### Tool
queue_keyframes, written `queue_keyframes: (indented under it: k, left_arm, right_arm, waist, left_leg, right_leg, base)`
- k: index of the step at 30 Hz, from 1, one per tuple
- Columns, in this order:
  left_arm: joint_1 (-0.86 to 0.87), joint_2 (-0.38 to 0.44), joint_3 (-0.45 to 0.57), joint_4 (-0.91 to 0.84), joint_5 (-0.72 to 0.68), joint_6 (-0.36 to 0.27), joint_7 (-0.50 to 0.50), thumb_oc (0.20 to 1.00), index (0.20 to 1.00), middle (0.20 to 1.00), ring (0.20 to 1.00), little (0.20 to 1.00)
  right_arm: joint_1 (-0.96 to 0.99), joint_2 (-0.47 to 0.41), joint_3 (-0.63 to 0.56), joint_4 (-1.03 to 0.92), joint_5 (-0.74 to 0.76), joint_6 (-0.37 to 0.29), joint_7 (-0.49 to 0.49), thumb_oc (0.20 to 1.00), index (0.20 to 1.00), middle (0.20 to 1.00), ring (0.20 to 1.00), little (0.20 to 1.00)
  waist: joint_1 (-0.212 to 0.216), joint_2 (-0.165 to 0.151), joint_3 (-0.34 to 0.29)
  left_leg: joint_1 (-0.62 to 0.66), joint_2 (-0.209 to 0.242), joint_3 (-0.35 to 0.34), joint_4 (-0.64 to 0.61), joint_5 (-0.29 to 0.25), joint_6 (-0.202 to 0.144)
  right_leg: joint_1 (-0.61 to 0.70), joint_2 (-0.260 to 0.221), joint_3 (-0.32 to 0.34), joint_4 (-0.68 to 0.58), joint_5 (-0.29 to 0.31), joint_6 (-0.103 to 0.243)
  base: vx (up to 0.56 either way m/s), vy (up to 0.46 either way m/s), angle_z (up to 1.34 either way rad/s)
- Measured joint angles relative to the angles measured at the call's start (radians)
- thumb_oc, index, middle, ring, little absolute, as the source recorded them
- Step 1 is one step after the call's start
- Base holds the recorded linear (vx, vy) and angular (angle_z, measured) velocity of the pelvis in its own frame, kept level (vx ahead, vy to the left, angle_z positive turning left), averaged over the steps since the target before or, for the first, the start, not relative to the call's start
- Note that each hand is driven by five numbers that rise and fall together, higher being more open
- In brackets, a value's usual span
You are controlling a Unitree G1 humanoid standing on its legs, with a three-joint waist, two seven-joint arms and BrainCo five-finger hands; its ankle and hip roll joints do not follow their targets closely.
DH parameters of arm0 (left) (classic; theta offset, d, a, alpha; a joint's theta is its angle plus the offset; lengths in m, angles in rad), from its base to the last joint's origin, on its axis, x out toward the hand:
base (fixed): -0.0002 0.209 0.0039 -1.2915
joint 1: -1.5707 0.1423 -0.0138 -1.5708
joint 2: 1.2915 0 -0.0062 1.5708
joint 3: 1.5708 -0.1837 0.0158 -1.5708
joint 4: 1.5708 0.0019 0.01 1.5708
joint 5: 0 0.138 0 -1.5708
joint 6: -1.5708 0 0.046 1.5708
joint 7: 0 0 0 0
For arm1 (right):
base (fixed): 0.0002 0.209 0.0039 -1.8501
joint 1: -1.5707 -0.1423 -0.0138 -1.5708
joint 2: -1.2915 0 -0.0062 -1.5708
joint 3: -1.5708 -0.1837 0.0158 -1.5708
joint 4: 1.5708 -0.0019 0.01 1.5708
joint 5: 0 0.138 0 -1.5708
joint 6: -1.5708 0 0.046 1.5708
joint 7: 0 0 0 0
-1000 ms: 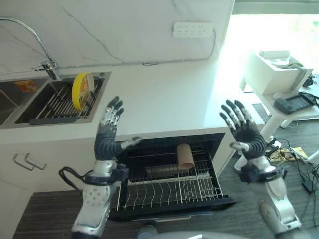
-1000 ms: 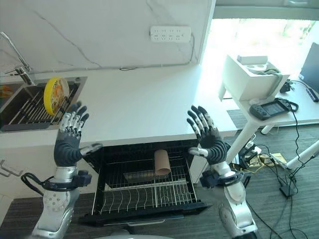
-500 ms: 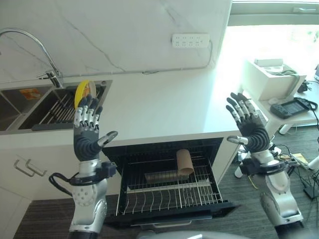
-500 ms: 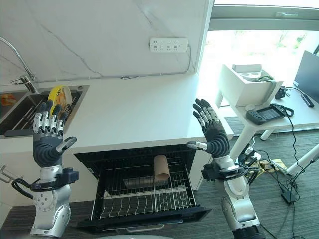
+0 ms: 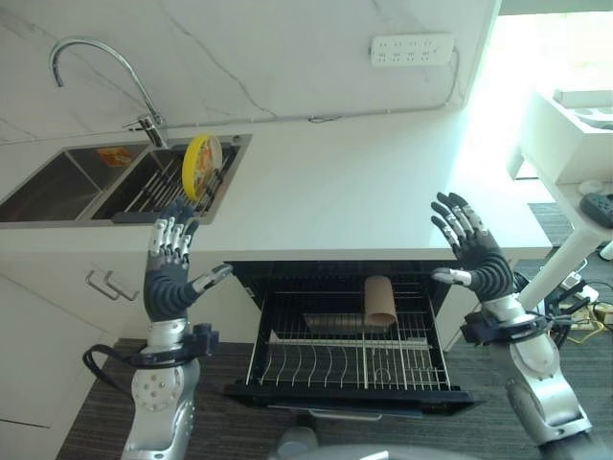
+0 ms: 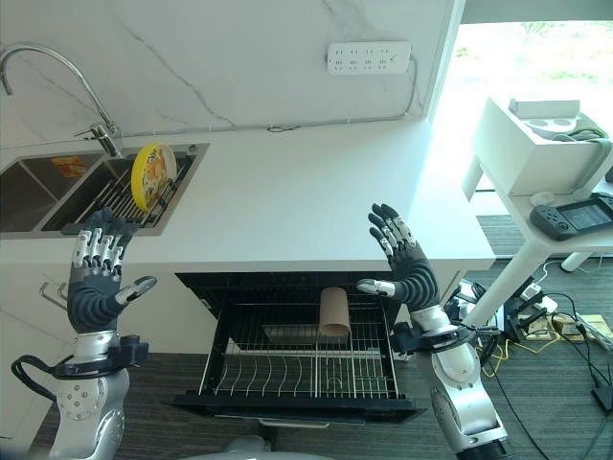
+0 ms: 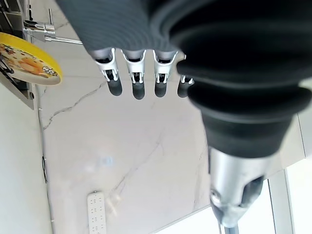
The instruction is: Place the dishes in the dishwasher.
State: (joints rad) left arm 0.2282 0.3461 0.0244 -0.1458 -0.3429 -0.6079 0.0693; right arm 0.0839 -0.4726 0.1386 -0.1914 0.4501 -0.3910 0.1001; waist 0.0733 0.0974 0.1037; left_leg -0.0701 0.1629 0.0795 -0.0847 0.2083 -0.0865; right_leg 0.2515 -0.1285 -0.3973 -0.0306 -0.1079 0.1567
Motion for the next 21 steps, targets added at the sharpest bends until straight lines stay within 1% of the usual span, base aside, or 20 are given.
queue_keyframes:
  k: [1, 2, 3, 4, 5, 6, 7, 8, 9, 10, 11, 12, 13, 14, 15, 18, 19, 20, 21]
  left_arm:
    - [-0.031, 0.008, -0.028, 0.01, -0.008, 0.005, -0.036, 1.0, 1.0, 1.0, 1.0, 1.0]
    - [-0.114, 0.014, -0.093, 0.043, 0.007, 0.021, -0.074, 1.0, 1.0, 1.0, 1.0, 1.0]
    - [-0.158, 0.012, -0.12, 0.049, 0.012, 0.026, -0.087, 1.0, 1.0, 1.0, 1.0, 1.0]
    - [-0.187, 0.014, -0.127, 0.046, 0.014, 0.03, -0.095, 1.0, 1.0, 1.0, 1.0, 1.0]
    - [-0.219, 0.017, -0.127, 0.045, 0.015, 0.036, -0.096, 1.0, 1.0, 1.0, 1.0, 1.0]
    - [-0.241, 0.018, -0.127, 0.048, 0.019, 0.046, -0.094, 1.0, 1.0, 1.0, 1.0, 1.0]
    - [-0.248, 0.02, -0.129, 0.05, 0.02, 0.062, -0.094, 1.0, 1.0, 1.0, 1.0, 1.0]
    - [-0.242, 0.02, -0.133, 0.053, 0.02, 0.07, -0.093, 1.0, 1.0, 1.0, 1.0, 1.0]
    - [-0.234, 0.032, -0.132, 0.053, 0.019, 0.073, -0.092, 1.0, 1.0, 1.0, 1.0, 1.0]
    - [-0.233, 0.043, -0.126, 0.053, 0.02, 0.074, -0.092, 1.0, 1.0, 1.0, 1.0, 1.0]
    - [-0.222, 0.044, -0.124, 0.053, 0.021, 0.076, -0.093, 1.0, 1.0, 1.0, 1.0, 1.0]
    - [-0.196, 0.044, -0.115, 0.052, 0.021, 0.078, -0.093, 1.0, 1.0, 1.0, 1.0, 1.0]
    - [-0.176, 0.04, -0.105, 0.052, 0.021, 0.079, -0.092, 1.0, 1.0, 1.0, 1.0, 1.0]
    - [-0.167, 0.039, -0.095, 0.051, 0.023, 0.079, -0.093, 1.0, 1.0, 1.0, 1.0, 1.0]
    - [-0.161, 0.039, -0.088, 0.051, 0.03, 0.079, -0.092, 1.0, 1.0, 1.0, 1.0, 1.0]
    - [-0.149, 0.038, -0.069, 0.054, 0.051, 0.079, -0.092, 1.0, 1.0, 1.0, 1.0, 1.0]
    - [-0.149, 0.038, -0.065, 0.061, 0.051, 0.079, -0.093, 1.0, 1.0, 1.0, 1.0, 1.0]
    - [-0.15, 0.04, -0.056, 0.068, 0.051, 0.079, -0.094, 1.0, 1.0, 1.0, 1.0, 1.0]
    - [-0.151, 0.039, -0.049, 0.07, 0.053, 0.076, -0.093, 1.0, 1.0, 1.0, 1.0, 1.0]
  right_arm:
    - [-0.012, 0.027, -0.022, 0.02, 0.028, -0.017, 0.003, 1.0, 1.0, 1.0, 1.0, 1.0]
    - [-0.026, 0.067, -0.056, 0.033, 0.056, -0.021, -0.007, 1.0, 1.0, 1.0, 1.0, 1.0]
    - [-0.035, 0.077, -0.062, 0.031, 0.065, -0.03, -0.011, 1.0, 1.0, 1.0, 1.0, 1.0]
    - [-0.03, 0.086, -0.061, 0.027, 0.065, -0.036, -0.016, 1.0, 1.0, 1.0, 1.0, 1.0]
    - [-0.031, 0.086, -0.061, 0.026, 0.064, -0.039, -0.028, 1.0, 1.0, 1.0, 1.0, 1.0]
    - [-0.031, 0.09, -0.063, 0.026, 0.063, -0.039, -0.039, 1.0, 1.0, 1.0, 1.0, 1.0]
    - [-0.031, 0.1, -0.065, 0.026, 0.063, -0.039, -0.049, 1.0, 1.0, 1.0, 1.0, 1.0]
    - [-0.033, 0.1, -0.067, 0.027, 0.062, -0.038, -0.055, 1.0, 1.0, 1.0, 1.0, 1.0]
    - [-0.032, 0.103, -0.068, 0.026, 0.059, -0.038, -0.062, 1.0, 1.0, 1.0, 1.0, 1.0]
    - [-0.034, 0.098, -0.069, 0.025, 0.059, -0.038, -0.067, 1.0, 1.0, 1.0, 1.0, 1.0]
    - [-0.032, 0.09, -0.075, 0.027, 0.057, -0.034, -0.08, 1.0, 1.0, 1.0, 1.0, 1.0]
    - [-0.031, 0.089, -0.078, 0.034, 0.049, -0.031, -0.092, 1.0, 1.0, 1.0, 1.0, 1.0]
    - [-0.031, 0.089, -0.077, 0.043, 0.041, -0.028, -0.097, 1.0, 1.0, 1.0, 1.0, 1.0]
    - [-0.03, 0.089, -0.075, 0.047, 0.039, -0.024, -0.1, 1.0, 1.0, 1.0, 1.0, 1.0]
    - [-0.03, 0.09, -0.075, 0.047, 0.038, -0.018, -0.104, 1.0, 1.0, 1.0, 1.0, 1.0]
    - [-0.027, 0.094, -0.076, 0.049, 0.038, -0.005, -0.112, 1.0, 1.0, 1.0, 1.0, 1.0]
    - [-0.027, 0.094, -0.078, 0.049, 0.038, 0.006, -0.11, 1.0, 1.0, 1.0, 1.0, 1.0]
    - [-0.024, 0.093, -0.082, 0.049, 0.038, 0.013, -0.109, 1.0, 1.0, 1.0, 1.0, 1.0]
    - [-0.023, 0.089, -0.092, 0.051, 0.039, 0.012, -0.108, 1.0, 1.0, 1.0, 1.0, 1.0]
  waist:
    - [-0.015, -0.006, 0.001]
    - [-0.04, -0.029, 0.002]
    - [-0.064, -0.033, 0.002]
    - [-0.087, -0.048, -0.007]
    - [-0.114, -0.071, -0.01]
    - [-0.125, -0.088, -0.011]
    - [-0.126, -0.093, -0.01]
    - [-0.125, -0.071, -0.005]
    - [-0.122, -0.056, -0.005]
    - [-0.125, -0.07, -0.014]
    - [-0.125, -0.061, -0.017]
    - [-0.12, -0.052, -0.022]
    - [-0.119, -0.043, -0.028]
    - [-0.118, -0.041, -0.029]
    - [-0.119, -0.043, -0.029]
    - [-0.118, -0.055, -0.032]
    - [-0.118, -0.059, -0.029]
    - [-0.119, -0.07, -0.026]
    - [-0.119, -0.079, -0.022]
  left_leg:
    - [-0.001, -0.004, 0.021, -0.005, -0.029, -0.003]
    - [0.006, -0.022, 0.06, 0.004, -0.047, 0.007]
    - [0.006, -0.033, 0.068, 0.024, -0.033, 0.011]
    - [0.021, -0.05, 0.074, 0.009, -0.025, 0.009]
    - [0.027, -0.062, 0.076, 0.0, -0.018, 0.014]
    - [0.03, -0.063, 0.077, 0.0, -0.02, 0.016]
    - [0.045, -0.056, 0.078, 0.0, -0.022, 0.022]
    - [0.064, -0.036, 0.066, 0.0, -0.035, 0.041]
    - [0.073, -0.021, 0.068, 0.0, -0.043, 0.052]
    - [0.07, -0.027, 0.064, -0.001, -0.039, 0.04]
    - [0.068, -0.026, 0.059, -0.001, -0.051, 0.03]
    - [0.069, -0.022, 0.063, -0.001, -0.056, 0.027]
    - [0.07, -0.022, 0.063, -0.001, -0.055, 0.028]
    - [0.072, -0.026, 0.063, -0.001, -0.054, 0.025]
    - [0.075, -0.029, 0.061, -0.001, -0.046, 0.015]
    - [0.073, -0.035, 0.058, 0.003, -0.038, 0.014]
    - [0.06, -0.036, 0.054, 0.034, -0.035, 0.014]
    - [0.023, -0.039, 0.035, 0.091, -0.035, 0.015]
    - [-0.008, -0.042, 0.013, 0.128, -0.034, 0.016]
  right_leg:
    - [-0.003, -0.009, 0.001, 0.0, -0.015, -0.017]
    - [-0.004, -0.038, 0.008, -0.003, -0.014, -0.008]
    - [0.005, -0.046, 0.026, -0.002, -0.008, 0.01]
    - [0.006, -0.06, 0.046, -0.002, 0.003, 0.024]
    - [0.006, -0.072, 0.061, -0.001, 0.004, 0.026]
    - [0.004, -0.075, 0.064, 0.009, 0.005, 0.027]
    - [-0.002, -0.076, 0.077, 0.047, 0.004, 0.027]
    - [-0.043, -0.07, 0.099, 0.141, -0.025, 0.047]
    - [-0.071, -0.048, 0.138, 0.152, -0.067, 0.046]
    - [-0.071, -0.016, 0.172, 0.077, -0.029, -0.019]
    - [-0.05, -0.003, 0.167, 0.045, -0.015, -0.017]
    - [-0.047, 0.003, 0.168, 0.03, -0.01, -0.02]
    - [-0.045, 0.002, 0.169, 0.03, -0.011, -0.02]
    - [-0.038, 0.001, 0.168, 0.028, -0.01, -0.019]
    - [-0.033, -0.001, 0.168, 0.027, -0.008, -0.017]
    - [-0.031, -0.002, 0.165, 0.035, -0.011, -0.018]
    - [-0.039, -0.004, 0.171, 0.061, -0.028, -0.022]
    - [-0.06, 0.0, 0.197, 0.101, -0.069, -0.027]
    - [-0.079, -0.001, 0.202, 0.137, -0.088, -0.046]
  base:
    - [0.08, -0.004, 0.03]
    - [0.08, 0.001, -0.11]
    - [0.06, 0.007, -0.25]
    - [0.06, 0.007, -0.19]
    - [0.04, 0.005, -0.09]
    - [0.03, 0.002, -0.06]
    - [0.02, -0.001, -0.14]
    - [0.01, -0.014, -0.15]
    - [0.0, 0.0, 0.0]
    - [0.02, -0.033, 0.24]
    - [0.02, -0.035, 0.21]
    - [0.03, -0.05, 0.1]
    - [0.04, -0.05, -0.02]
    - [0.04, -0.037, 0.05]
    - [0.02, -0.009, 0.09]
    - [-0.04, 0.019, 0.1]
    - [-0.11, 0.101, 0.26]
    - [-0.14, 0.181, 0.42]
    - [-0.19, 0.273, 0.39]
